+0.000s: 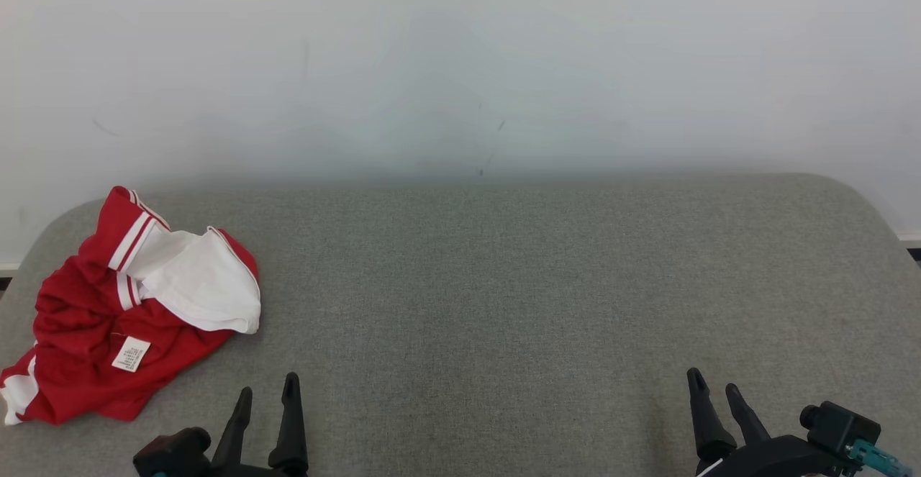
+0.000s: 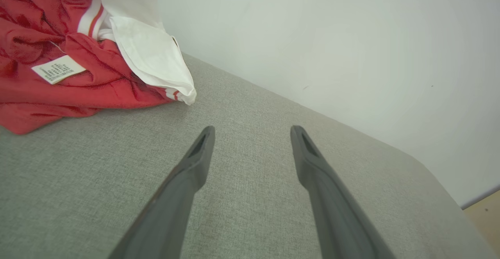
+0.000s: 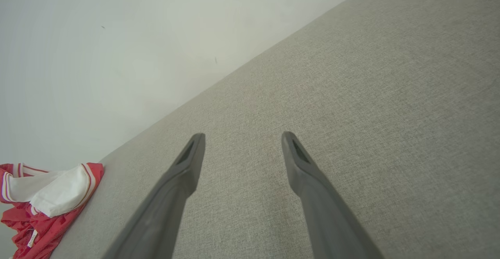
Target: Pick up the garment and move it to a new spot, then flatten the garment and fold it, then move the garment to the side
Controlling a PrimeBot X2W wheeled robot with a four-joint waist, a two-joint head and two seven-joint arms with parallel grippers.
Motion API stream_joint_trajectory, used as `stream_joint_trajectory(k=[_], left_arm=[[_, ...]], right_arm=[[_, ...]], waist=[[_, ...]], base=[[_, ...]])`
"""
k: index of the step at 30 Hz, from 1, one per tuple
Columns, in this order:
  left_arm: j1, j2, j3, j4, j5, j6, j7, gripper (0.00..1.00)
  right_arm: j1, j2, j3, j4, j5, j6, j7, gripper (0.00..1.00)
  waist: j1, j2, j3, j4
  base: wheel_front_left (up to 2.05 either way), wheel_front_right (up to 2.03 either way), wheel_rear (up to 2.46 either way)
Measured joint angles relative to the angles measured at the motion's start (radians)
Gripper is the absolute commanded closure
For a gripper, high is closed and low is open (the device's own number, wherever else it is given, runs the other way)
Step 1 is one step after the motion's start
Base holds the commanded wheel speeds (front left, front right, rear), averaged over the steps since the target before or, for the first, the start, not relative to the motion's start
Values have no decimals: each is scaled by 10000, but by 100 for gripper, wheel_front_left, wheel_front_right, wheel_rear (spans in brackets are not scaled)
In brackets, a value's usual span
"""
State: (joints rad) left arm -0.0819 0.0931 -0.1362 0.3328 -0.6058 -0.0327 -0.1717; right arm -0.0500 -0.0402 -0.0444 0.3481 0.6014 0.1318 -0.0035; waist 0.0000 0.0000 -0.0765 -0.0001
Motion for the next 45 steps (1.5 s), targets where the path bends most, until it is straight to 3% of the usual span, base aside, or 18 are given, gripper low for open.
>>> stream_joint_trajectory(k=[32,45], left_arm=[[244,174,33,474,2886,324,-533,0],[338,150,173,681,3611,343,-679,0]], right_arm=[[392,-48,280,-426,-3657,0,-686,0],[529,-63,531,-483,-4458,0,-941,0]], waist=[[-1,0,-509,-158],[0,0,-652,-141]], base=[[0,0,0],[0,0,0]])
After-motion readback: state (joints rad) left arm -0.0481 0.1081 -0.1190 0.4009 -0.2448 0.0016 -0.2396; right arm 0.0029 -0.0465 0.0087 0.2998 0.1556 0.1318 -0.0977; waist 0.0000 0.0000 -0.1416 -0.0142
